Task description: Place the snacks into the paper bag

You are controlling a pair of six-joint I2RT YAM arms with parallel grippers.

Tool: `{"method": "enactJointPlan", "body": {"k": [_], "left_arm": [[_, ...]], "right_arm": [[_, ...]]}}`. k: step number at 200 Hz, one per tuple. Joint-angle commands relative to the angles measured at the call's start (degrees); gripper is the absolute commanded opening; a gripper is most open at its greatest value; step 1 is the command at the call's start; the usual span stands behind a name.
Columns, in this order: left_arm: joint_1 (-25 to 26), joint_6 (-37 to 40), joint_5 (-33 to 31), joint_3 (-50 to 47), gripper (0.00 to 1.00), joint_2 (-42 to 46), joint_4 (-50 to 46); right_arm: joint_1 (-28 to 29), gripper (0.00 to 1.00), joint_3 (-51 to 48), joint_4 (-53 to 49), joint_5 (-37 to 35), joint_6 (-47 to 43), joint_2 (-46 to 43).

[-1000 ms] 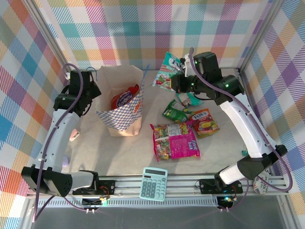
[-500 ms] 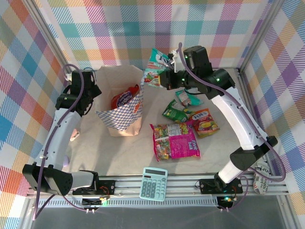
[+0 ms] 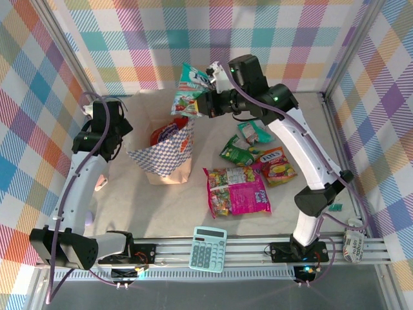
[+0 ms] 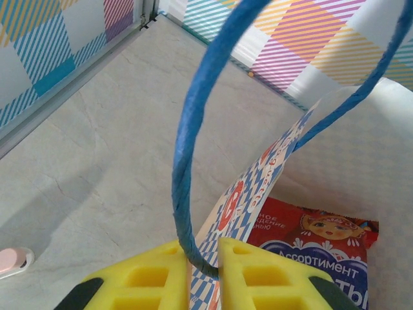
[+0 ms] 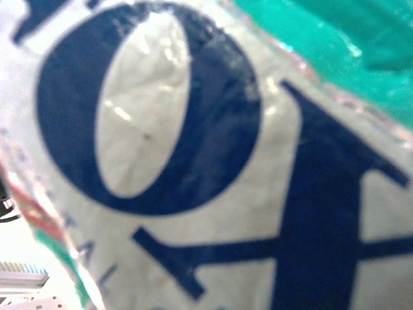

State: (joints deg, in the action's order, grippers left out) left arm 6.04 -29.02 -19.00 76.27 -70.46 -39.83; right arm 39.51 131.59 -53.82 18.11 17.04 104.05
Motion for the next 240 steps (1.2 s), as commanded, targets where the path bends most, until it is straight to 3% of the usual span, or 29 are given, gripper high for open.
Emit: {"method": "enactJointPlan", "body": {"k": [1,107,240], "left_arm": [[-0.7,-1.1,0.8,-1.1,0.18,1.8,0.7],[-1.0,-2.4,4.8,-3.2,0.18,3.0,3.0],[-1.0,-2.6,6.9,-4.7,0.18,3.6,4.0]], "right_arm": [[1.0,0.00,4.3,0.0,2.6,-1.4,1.7],[3.0,0.00,13.8,-0.6,5.4,0.1,10.9],[4.7,0.00,13.7,4.3,7.5,-0.3,18.1]]}}
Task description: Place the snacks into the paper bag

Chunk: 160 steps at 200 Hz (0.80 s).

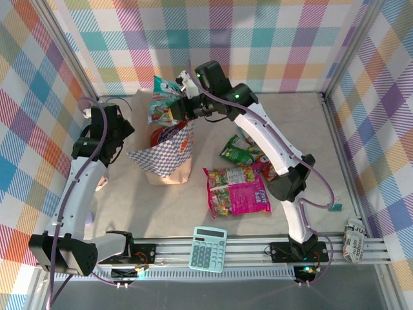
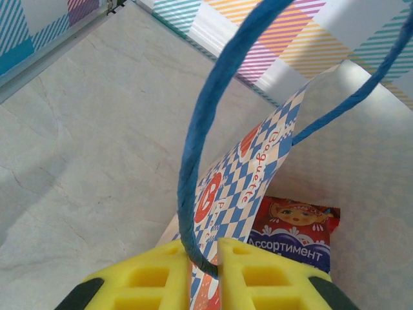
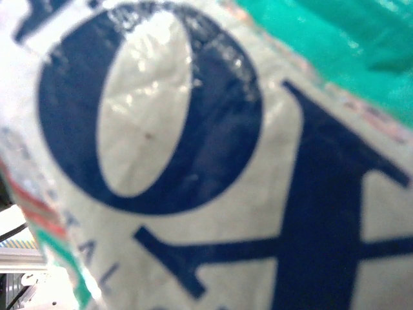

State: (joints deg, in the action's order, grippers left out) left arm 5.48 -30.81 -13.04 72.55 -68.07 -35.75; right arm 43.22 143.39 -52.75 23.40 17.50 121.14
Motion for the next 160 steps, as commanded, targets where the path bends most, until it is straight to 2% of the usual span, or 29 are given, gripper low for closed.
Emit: {"method": "enactJointPlan", "body": {"k": [1,160], "left_arm": [[-0.5,-0.8,0.9,-1.0,0.18,1.2,-0.1],[-0.4,-1.0,2.7,-3.1,0.18,2.1,1.7]], "right_arm": [[1.0,0.00,1.9,3.2,2.3,-0.8,1.1],[1.8,0.00,1.8,0.9,1.1,0.0,7.0]]}}
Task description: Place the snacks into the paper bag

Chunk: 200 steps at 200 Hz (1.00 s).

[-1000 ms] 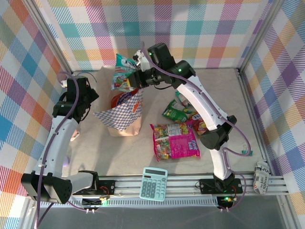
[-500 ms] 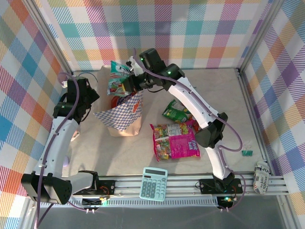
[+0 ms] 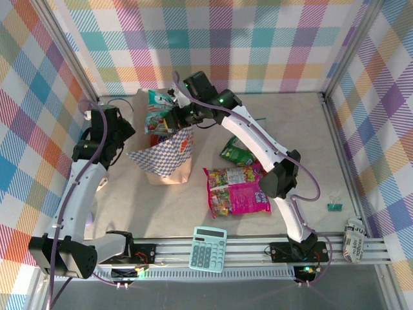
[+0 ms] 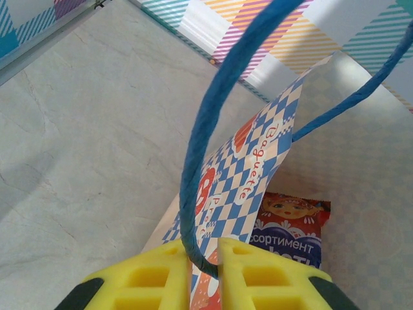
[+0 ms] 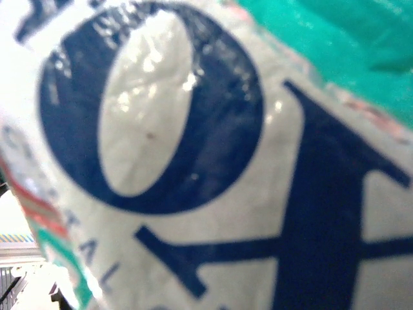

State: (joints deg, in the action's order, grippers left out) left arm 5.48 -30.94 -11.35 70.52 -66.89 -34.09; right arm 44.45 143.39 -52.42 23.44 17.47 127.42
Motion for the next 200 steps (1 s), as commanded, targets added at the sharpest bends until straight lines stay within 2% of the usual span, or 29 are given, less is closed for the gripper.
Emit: {"method": "enactJointPlan", "body": {"k": [1,67,116,171,192,200], "left_arm": [[-0.4,-0.9,1.1,-1.0,0.18,0.8,0.1],[-0.5,-1.1,1.5,-1.0,0.17,0.4,0.6],[-0.5,-1.2,1.8,-0.7,0.17,0.4,0.7],[-0.5,-1.2,2.1,-0.5,0.17,0.3,0.7],[-0.4,-1.2,2.4,-0.4,0.17,0.5,1.0],[-0.5,-1.3,2.6,-0.3,0.17,0.4,1.0]], "right_arm": [[0.6,0.00,1.8,0.6,1.0,0.1,0.7],[0.9,0.00,1.7,-2.3,1.4,-0.5,0.5],[1.2,0.08,1.5,-3.4,1.2,-0.7,-0.4],[1.4,0.10,0.4,-4.3,1.4,-1.4,-2.1],[1.4,0.17,-0.2,-4.9,0.8,-1.5,-2.6],[1.5,0.26,-0.3,-5.0,0.3,-1.7,-2.9]]}}
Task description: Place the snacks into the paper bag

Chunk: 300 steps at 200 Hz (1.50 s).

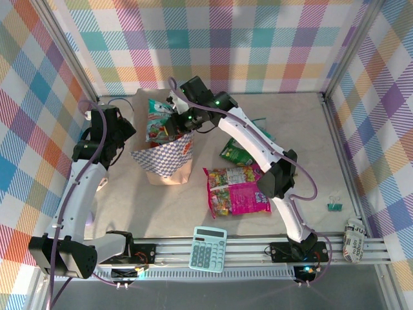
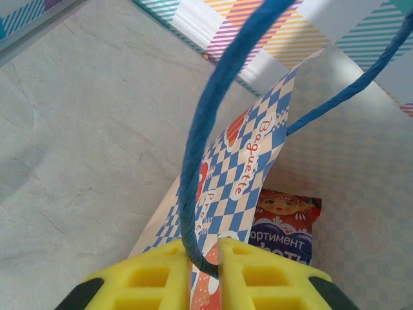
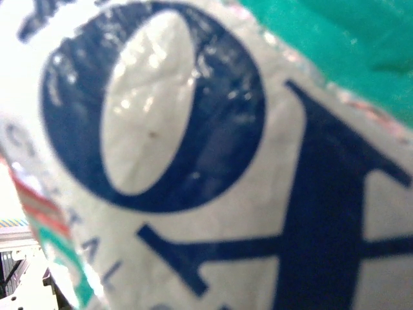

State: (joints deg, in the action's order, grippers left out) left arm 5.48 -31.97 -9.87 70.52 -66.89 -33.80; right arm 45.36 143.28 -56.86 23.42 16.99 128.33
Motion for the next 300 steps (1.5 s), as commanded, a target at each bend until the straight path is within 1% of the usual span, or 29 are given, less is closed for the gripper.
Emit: {"method": "enactJointPlan", "body": {"k": [1,6,30,42,66,124,201,217,253,300], "left_arm": [[-0.5,-0.3,1.0,-0.3,0.17,0.4,0.8],[-0.5,-0.2,1.2,-0.3,0.17,0.4,0.8],[-0.5,-0.3,1.4,-0.1,0.17,0.2,0.5],[-0.5,-0.3,1.4,0.0,0.17,0.3,0.5],[-0.5,-0.2,1.3,0.0,0.17,0.4,0.1],[-0.5,-0.2,1.5,0.0,0.17,0.5,0.0],[-0.4,-0.2,1.4,0.2,0.17,0.4,-0.8],[-0.4,-0.2,1.7,0.1,0.18,0.7,-1.0],[-0.4,-0.1,1.5,0.1,0.18,1.3,-1.5],[-0.4,-0.3,2.7,0.3,0.20,1.2,-1.9]], "right_arm": [[0.6,0.28,-0.2,-0.6,0.3,-1.2,-3.9],[0.7,0.31,-0.3,-0.7,0.2,-1.3,-4.0],[0.8,0.37,-0.3,-0.8,0.2,-1.6,-4.6],[0.8,0.39,-0.3,-0.9,0.6,-1.4,-5.2],[0.9,0.40,-1.2,-0.7,1.3,-1.4,-7.1],[1.1,0.40,-7.5,0.8,-1.2,-3.0,-13.9],[1.1,0.42,-19.2,3.9,-6.4,-4.4,-22.9],[0.9,0.43,-21.9,4.2,-8.4,-4.9,-25.2],[-1.1,0.44,-30.9,7.1,-14.0,-4.1,-32.4],[-7.0,0.49,-41.3,11.5,-14.2,0.7,-41.8]]}}
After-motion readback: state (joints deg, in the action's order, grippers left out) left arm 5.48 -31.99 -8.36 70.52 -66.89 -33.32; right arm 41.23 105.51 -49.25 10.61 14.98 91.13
